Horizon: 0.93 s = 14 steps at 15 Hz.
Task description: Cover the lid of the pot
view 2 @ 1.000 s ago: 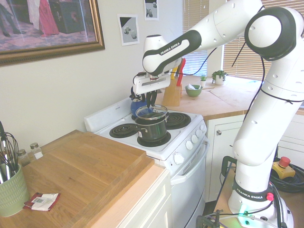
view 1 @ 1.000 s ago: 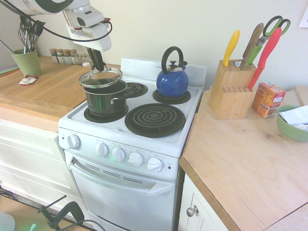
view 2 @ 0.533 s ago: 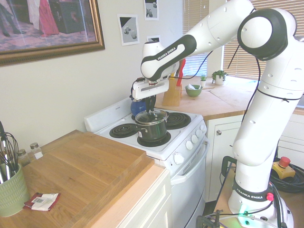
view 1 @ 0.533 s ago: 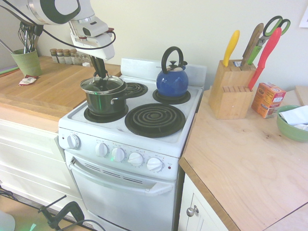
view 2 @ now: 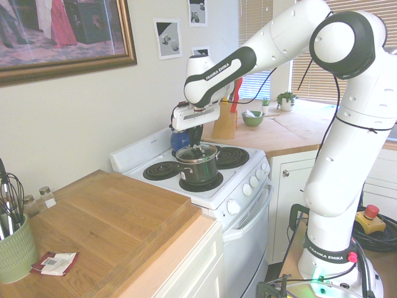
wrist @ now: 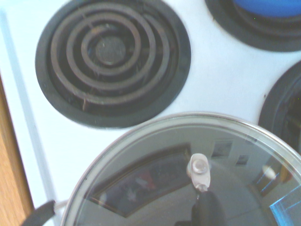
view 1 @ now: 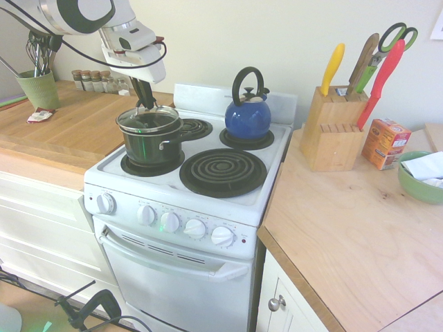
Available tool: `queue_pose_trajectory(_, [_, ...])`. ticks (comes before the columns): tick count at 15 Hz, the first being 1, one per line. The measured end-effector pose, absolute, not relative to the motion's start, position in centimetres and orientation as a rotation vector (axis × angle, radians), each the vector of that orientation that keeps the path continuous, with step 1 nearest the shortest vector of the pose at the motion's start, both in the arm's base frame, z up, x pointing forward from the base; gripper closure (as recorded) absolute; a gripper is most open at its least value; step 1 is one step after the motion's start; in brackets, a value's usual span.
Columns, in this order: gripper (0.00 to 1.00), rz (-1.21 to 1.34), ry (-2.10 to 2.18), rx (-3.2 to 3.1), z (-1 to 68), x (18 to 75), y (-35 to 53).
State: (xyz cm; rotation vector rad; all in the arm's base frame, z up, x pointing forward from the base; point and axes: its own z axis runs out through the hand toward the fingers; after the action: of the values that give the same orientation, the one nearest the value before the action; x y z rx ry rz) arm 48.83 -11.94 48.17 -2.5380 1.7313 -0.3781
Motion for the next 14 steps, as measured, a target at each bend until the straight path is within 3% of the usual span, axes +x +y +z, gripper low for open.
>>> queue_pose_trajectory(14, [1.00,-0.353,1.731,-2.556,46.6,49.5,-12.2])
